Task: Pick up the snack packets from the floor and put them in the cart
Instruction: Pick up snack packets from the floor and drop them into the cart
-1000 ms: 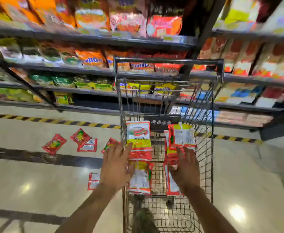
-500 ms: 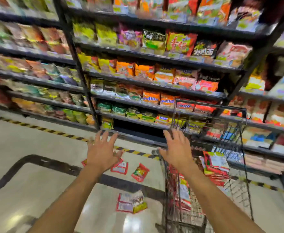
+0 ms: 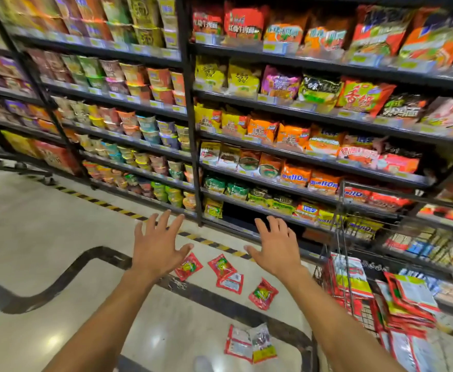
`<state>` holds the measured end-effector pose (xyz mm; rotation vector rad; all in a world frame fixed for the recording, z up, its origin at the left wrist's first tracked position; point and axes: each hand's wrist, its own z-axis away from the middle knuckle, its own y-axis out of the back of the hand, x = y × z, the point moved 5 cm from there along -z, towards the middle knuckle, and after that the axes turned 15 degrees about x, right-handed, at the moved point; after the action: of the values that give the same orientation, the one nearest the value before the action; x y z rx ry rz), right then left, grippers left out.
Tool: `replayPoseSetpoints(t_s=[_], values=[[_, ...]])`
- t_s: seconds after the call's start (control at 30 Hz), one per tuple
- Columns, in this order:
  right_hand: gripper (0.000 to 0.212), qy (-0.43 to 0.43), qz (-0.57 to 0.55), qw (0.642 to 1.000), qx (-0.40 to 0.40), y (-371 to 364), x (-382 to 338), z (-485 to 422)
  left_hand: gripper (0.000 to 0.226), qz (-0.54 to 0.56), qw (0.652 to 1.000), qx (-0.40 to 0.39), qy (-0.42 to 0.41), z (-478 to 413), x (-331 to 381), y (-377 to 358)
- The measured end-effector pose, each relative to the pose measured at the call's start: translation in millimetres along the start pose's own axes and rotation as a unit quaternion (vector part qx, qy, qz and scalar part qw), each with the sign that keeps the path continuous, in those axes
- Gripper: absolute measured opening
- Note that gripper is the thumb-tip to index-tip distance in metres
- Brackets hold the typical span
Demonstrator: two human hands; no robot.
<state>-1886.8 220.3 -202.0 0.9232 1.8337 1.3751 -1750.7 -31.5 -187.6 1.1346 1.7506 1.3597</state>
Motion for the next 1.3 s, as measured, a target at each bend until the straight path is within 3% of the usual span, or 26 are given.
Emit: replayPoseSetpoints(t_s=[0.27, 0.67, 0.97, 1.2, 1.3], values=[[0.083, -0.029, -0.002, 0.999, -0.030, -90.4, -23.3, -109.8, 0.080, -0.005, 1.000, -0.011, -0.012, -117.0, -51.0, -81.7], [0.079, -0.092, 0.002, 0.991, -0.099, -275.8, -14.8, -302.2, 0.084, 0.014, 0.992, -0.095, -0.077, -323.0, -92.0, -281.6], [0.076, -0.128, -0.001, 0.976, -0.176, -496.4, 4.0, -328.6, 0.082, 0.026, 0.978, -0.158, -0.135, -367.9, -93.2, -528.3], [0.075, -0.159, -0.005, 0.967, -0.200, -710.9, 22.8, -295.3, 0.083, 0.032, 0.968, -0.196, -0.154, -328.7, -108.6, -751.8], [0.086, -0.158, -0.003, 0.967, -0.202, -797.9, 25.2, -275.9, 0.083, 0.042, 0.965, -0.209, -0.151, -302.1, -115.9, -837.6]])
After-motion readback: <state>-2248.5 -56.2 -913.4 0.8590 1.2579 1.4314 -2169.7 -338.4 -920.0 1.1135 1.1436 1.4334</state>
